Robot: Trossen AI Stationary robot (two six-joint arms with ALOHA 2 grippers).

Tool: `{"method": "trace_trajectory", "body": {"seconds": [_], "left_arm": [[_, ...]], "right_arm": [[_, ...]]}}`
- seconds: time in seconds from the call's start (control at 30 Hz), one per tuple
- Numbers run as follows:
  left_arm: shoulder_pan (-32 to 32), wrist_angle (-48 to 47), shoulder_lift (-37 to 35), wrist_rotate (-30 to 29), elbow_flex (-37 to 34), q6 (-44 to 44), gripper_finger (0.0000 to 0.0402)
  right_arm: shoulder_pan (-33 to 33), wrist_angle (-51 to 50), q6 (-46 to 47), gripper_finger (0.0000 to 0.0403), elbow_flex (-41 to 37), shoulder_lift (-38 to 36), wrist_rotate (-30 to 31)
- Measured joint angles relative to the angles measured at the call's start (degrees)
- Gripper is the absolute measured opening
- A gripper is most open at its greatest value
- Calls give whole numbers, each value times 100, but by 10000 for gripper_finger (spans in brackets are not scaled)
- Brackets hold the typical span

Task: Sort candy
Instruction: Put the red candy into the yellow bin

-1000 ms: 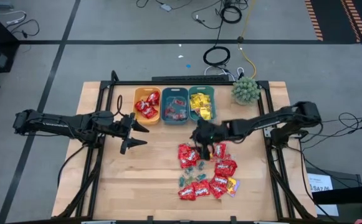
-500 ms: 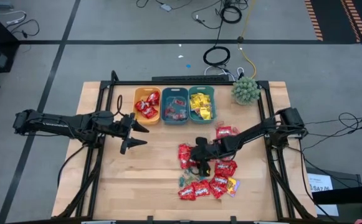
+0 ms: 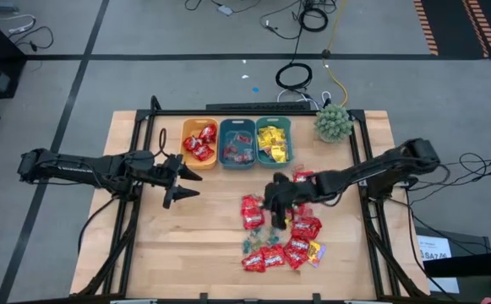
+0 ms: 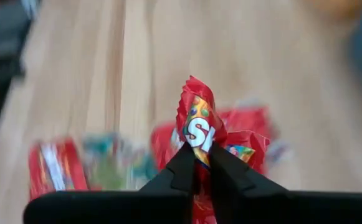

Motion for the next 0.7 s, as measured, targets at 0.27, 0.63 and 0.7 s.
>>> {"method": "trace_trajectory", "body": {"seconds": [0.27,0.63,0.7], "left_arm": [[0,88,-2,0,0,0,281],[-2,149,-2,0,0,4,281],[-1,149,-2,0,0,4,281]], "right_arm": [[-886,-217,-447,6,1182,-227,391],[-2236,-1308,-1337,6,3501,1473,329],[-2394,-1293,-1403,6,3898,1784,148]]}}
